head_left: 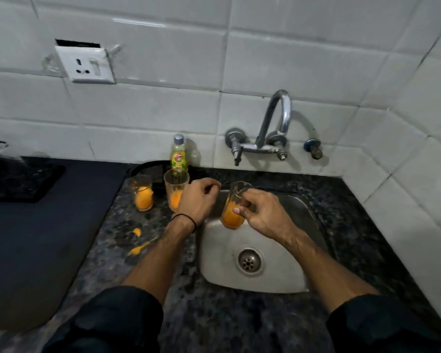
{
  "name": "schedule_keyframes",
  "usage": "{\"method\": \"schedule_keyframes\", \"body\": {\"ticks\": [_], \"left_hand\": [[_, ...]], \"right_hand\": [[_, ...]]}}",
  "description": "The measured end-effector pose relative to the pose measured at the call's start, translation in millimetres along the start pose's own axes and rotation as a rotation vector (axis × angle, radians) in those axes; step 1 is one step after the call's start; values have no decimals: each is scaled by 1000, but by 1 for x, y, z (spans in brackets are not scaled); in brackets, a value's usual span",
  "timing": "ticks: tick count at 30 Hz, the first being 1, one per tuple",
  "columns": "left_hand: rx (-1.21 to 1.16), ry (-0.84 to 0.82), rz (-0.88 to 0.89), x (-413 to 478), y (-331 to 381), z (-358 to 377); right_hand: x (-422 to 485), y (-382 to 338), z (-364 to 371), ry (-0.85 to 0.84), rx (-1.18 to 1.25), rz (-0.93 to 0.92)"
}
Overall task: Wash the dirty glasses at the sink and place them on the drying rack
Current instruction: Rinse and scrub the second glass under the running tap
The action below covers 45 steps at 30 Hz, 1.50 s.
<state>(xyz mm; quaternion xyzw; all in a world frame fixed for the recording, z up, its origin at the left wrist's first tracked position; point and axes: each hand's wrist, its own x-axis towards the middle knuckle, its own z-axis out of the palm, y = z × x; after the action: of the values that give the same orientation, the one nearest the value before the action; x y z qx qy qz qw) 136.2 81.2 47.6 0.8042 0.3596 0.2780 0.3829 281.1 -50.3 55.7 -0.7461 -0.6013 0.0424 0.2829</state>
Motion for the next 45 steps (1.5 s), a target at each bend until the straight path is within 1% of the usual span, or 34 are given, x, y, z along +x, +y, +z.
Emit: {"method": "schedule_keyframes", "body": {"ticks": [2, 5, 9, 11, 15, 19, 23, 27, 29, 30, 32, 33, 34, 36, 38, 39, 41, 43, 44, 45], "left_hand": [[11, 9, -5, 18, 21, 26], [5, 0, -84, 49, 45, 55], [180, -57, -186, 95, 66, 79], [216, -77, -247, 116, 69, 85], [124, -3, -353, 144, 63, 84], [145, 48, -319, 148, 61, 83], [-100, 47, -307, 143, 48, 81], [-226, 14, -281, 125, 35, 80], [-254, -51, -276, 107, 22, 89], [-251, -141, -238, 95, 12, 95], [-287, -424, -95, 71, -2, 109], [-334, -545, -59, 62, -3, 114], [-400, -601, -61, 57, -1, 119], [-521, -599, -103, 58, 6, 123], [-578, -618, -108, 66, 12, 125], [-584, -619, -98, 69, 15, 126], [-597, -540, -103, 68, 22, 130], [-606, -396, -72, 64, 25, 140], [-612, -321, -41, 61, 25, 145], [-591, -262, -11, 58, 24, 149]], "right_hand": [[-1, 28, -21, 5, 6, 11], [2, 61, -43, 5, -7, -4], [7, 86, -62, -56, -26, -90], [11, 93, -67, -92, -49, -146], [19, 101, -70, -107, -50, -197], [28, 103, -71, -55, -19, -169], [34, 102, -69, -53, -18, -149], [40, 103, -65, -57, -20, -141], [42, 103, -62, -60, -28, -148], [42, 103, -60, -63, -36, -152], [43, 102, -58, -75, -44, -158], [43, 102, -57, -90, -41, -155], [43, 101, -58, -104, -31, -148], [42, 101, -60, -150, 22, -123], [42, 98, -66, -236, 114, -60], [42, 96, -69, -271, 122, -35], [42, 91, -74, -278, -14, -39], [41, 84, -75, -197, -207, -149], [39, 81, -73, -197, -264, -177], [38, 78, -72, -248, -296, -164]]}}
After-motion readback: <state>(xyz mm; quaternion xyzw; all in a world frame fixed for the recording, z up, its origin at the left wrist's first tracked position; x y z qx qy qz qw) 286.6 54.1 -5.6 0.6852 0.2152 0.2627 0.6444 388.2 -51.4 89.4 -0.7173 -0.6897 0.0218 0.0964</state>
